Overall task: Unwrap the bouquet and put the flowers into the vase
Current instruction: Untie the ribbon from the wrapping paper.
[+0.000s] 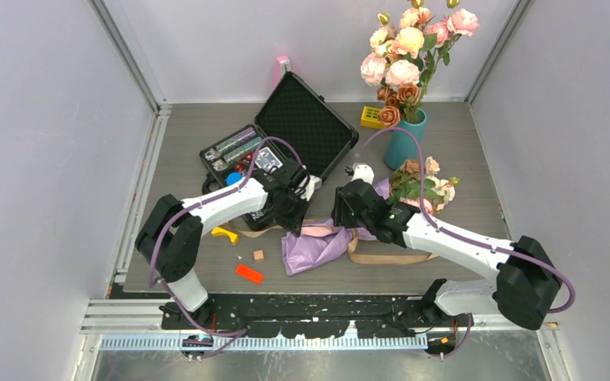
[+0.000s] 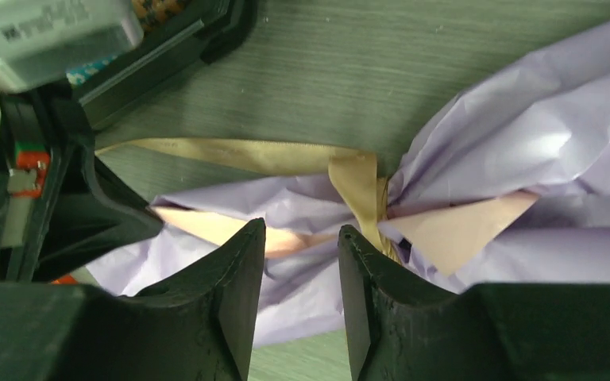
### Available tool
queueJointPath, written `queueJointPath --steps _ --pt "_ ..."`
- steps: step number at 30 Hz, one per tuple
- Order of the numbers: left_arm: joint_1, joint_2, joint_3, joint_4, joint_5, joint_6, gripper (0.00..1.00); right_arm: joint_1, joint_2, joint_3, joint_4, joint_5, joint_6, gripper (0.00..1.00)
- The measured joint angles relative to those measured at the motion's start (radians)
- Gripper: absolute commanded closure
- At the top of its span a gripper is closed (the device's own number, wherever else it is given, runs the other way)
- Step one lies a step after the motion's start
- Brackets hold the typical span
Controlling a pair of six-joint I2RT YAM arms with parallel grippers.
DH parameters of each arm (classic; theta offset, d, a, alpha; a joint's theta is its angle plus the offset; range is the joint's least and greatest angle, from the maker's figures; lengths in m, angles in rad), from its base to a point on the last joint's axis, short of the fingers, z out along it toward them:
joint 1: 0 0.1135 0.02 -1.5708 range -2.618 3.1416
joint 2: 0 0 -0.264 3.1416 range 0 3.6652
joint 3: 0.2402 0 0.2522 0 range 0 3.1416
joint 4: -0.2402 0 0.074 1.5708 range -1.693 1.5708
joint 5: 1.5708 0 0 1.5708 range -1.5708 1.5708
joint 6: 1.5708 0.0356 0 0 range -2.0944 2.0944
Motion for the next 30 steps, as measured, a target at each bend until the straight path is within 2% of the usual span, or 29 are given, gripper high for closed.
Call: queueJointPath --steps 12,23,25,27,30 --pt "0.000 0.000 0.000 -0.002 0.008 0.000 1.00 -0.144 0.165 0.101 -0.029 -0.099 -0.120 0.48" --pt "0.000 0.000 0.000 -0.002 0.010 0.000 1.00 -0.153 0.295 0.160 -0.034 -0.221 -0.179 0.45" --pt "0.000 0.000 0.000 -0.002 0.012 0.000 1.00 -0.153 0.317 0.160 -0.035 -0.222 -0.185 0.49" --pt "0.000 0.000 0.000 -0.002 0.014 0.000 1.00 -0.153 0.333 0.160 -0.035 -0.219 -0.195 0.57" --pt "0.000 0.000 0.000 -0.003 0.014 0.000 1.00 -0.153 0.336 0.160 -0.036 -0.205 -0.204 0.79"
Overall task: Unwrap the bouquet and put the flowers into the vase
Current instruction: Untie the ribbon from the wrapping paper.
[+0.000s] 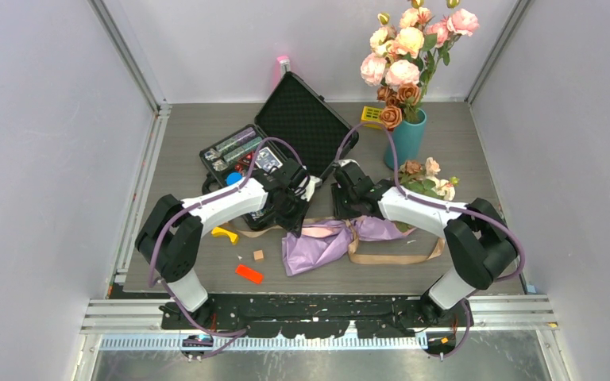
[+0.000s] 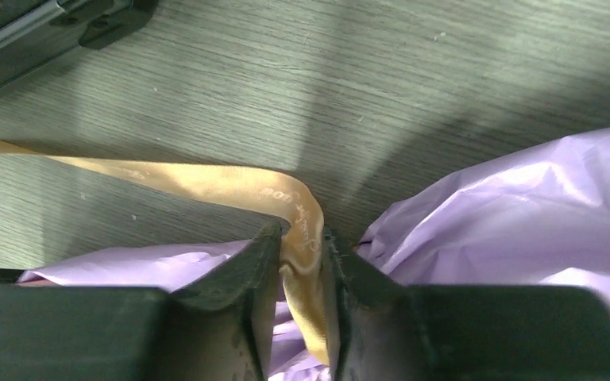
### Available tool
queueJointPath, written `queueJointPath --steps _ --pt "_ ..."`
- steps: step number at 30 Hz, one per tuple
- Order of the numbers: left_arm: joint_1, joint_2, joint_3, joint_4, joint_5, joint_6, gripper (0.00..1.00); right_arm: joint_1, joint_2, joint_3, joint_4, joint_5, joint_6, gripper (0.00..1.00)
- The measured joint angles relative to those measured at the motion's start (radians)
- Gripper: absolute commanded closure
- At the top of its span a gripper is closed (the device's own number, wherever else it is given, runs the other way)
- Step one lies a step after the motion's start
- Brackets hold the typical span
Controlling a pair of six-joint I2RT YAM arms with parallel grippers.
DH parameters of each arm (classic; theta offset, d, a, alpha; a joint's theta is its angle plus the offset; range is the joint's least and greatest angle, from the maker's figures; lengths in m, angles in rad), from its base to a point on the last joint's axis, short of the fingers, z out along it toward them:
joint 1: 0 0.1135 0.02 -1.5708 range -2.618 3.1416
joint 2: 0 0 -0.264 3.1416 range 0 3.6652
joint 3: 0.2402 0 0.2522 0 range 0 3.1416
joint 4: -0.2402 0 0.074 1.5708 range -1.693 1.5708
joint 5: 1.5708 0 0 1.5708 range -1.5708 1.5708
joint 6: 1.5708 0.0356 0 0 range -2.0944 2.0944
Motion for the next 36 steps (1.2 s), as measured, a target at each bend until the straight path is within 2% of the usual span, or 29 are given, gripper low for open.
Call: queueJointPath --steps 3,5,8,17,21,28,36 --pt "0.000 0.000 0.000 0.000 0.000 0.000 1.00 0.000 -0.001 0.000 -0.002 0.015 0.002 0.93" --pt "0.000 0.000 0.000 -0.001 0.000 0.000 1.00 0.000 -0.008 0.000 -0.004 0.023 0.003 0.99" --pt "0.000 0.002 0.000 -0.002 -0.005 0.002 1.00 0.000 -0.052 -0.009 -0.004 0.032 0.011 1.00" --pt "0.001 0.036 0.000 -0.012 -0.045 0.009 1.00 0.000 -0.353 -0.125 0.011 0.035 0.060 1.00" --pt "0.002 0.072 0.001 -0.017 -0.045 0.009 1.00 0.000 -0.435 -0.173 0.005 0.034 0.074 1.00" --pt "0.002 0.084 0.003 -0.020 -0.048 0.009 1.00 0.000 -0.552 -0.273 -0.044 0.052 0.114 1.00" --pt "0.001 0.093 0.011 -0.024 -0.051 0.009 1.00 0.001 -0.768 -0.370 -0.092 0.111 0.188 1.00"
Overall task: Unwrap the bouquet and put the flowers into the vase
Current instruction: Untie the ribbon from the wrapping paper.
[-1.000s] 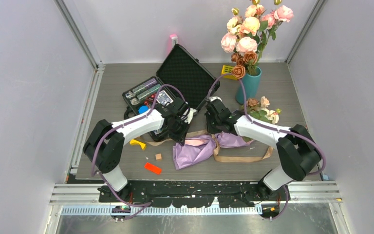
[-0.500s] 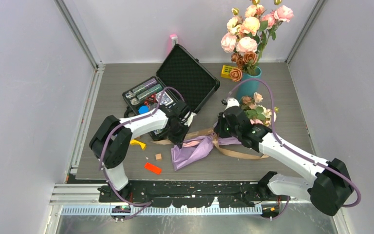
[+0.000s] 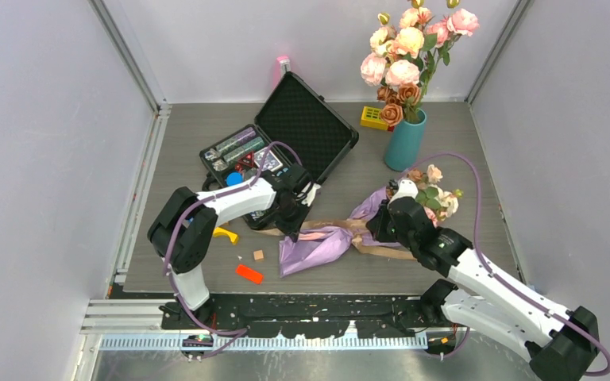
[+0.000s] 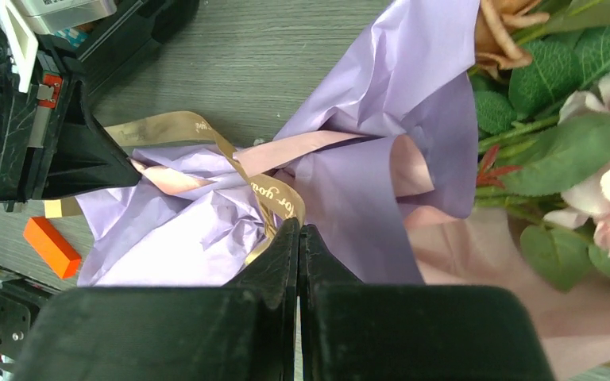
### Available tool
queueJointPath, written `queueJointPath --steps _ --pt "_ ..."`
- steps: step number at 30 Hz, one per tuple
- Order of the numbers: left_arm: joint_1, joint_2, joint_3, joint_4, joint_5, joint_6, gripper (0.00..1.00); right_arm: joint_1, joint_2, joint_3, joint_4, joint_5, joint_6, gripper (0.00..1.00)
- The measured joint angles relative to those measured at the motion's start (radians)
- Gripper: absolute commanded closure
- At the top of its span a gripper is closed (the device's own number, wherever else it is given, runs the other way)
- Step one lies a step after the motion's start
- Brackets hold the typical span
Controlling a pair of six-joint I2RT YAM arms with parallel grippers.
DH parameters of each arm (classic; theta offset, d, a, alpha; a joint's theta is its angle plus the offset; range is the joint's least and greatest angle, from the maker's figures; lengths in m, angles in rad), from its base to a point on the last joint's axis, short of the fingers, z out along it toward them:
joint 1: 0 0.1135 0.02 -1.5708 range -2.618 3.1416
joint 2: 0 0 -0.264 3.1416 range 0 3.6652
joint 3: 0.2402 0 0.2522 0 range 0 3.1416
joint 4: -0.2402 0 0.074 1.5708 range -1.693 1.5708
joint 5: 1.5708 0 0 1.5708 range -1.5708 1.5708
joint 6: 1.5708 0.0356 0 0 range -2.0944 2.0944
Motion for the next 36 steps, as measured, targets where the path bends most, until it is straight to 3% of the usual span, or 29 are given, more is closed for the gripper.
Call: queueJointPath --steps 8,14,20,28,31,36 --pt "0.000 0.002 0.003 0.000 0.002 0.000 1.00 0.000 -0.078 -0.050 -0.054 0.051 0.071 0.99" --pt "0.000 0.002 0.003 0.003 0.018 0.002 1.00 0.001 -0.132 -0.063 -0.075 0.071 0.105 0.84" --pt "0.000 -0.011 0.003 -0.003 0.017 0.024 0.77 0.000 -0.137 -0.061 -0.074 0.053 0.080 0.98" --pt "0.001 -0.136 0.003 -0.001 0.019 0.037 0.49 0.000 -0.076 -0.055 0.013 -0.119 0.038 1.00" --pt "-0.001 -0.222 -0.004 0.030 0.042 0.009 0.43 0.000 -0.065 -0.055 0.064 -0.196 0.029 1.00" --pt "-0.032 -0.368 -0.071 0.171 0.105 -0.096 0.42 0.000 -0.074 -0.055 0.093 -0.214 0.029 1.00"
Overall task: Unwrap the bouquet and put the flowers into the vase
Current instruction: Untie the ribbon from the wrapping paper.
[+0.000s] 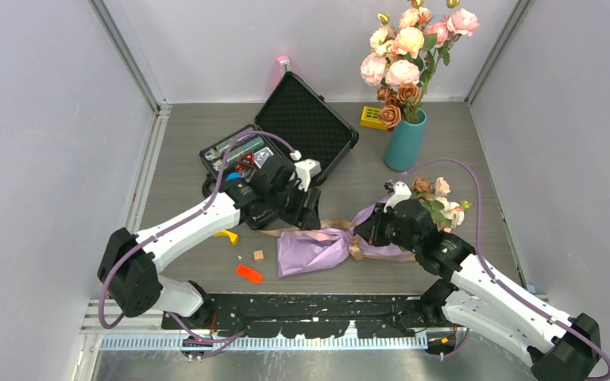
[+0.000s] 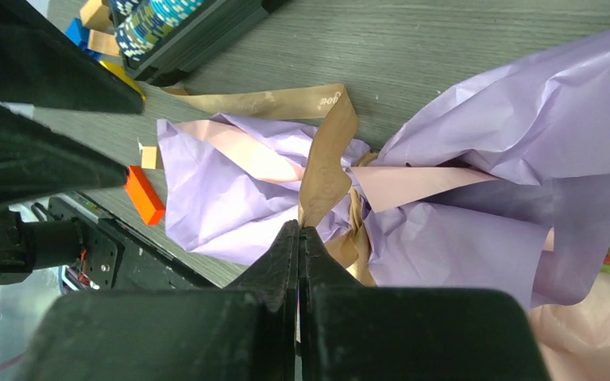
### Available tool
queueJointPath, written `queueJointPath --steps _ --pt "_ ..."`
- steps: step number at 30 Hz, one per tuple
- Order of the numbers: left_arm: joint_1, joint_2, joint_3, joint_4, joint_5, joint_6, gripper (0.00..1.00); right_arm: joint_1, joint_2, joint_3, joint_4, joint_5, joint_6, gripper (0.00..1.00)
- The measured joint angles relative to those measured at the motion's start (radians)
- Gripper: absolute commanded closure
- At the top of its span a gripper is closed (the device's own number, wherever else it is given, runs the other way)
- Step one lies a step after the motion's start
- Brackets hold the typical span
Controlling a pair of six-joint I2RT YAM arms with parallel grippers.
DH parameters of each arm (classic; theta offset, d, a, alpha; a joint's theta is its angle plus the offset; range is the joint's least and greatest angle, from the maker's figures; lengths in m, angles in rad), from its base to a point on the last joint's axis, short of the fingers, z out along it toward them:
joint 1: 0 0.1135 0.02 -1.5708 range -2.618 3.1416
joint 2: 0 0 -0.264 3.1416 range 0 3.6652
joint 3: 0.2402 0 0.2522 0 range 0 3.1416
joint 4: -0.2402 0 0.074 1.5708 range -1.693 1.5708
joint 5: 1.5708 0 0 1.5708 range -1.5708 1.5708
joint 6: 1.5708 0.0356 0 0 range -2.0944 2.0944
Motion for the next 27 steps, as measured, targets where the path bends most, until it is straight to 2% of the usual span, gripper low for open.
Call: queueJointPath --steps 7,14,22,27 --pt "-0.131 -0.003 -0.134 0.299 0.040 -0.249 0.45 0.000 -0.072 -0.002 0.009 0.001 0.003 1.00" --pt "-0.256 0.119 -0.191 0.572 -0.021 -0.484 0.52 0.000 -0.110 -0.036 0.009 0.004 0.013 1.00" --pt "-0.301 0.205 -0.201 0.725 -0.158 -0.602 0.69 -0.003 -0.117 -0.078 0.015 0.019 0.029 1.00" --pt "-0.323 0.209 -0.221 0.750 -0.239 -0.630 0.70 -0.003 -0.129 -0.081 0.017 0.026 0.035 1.00"
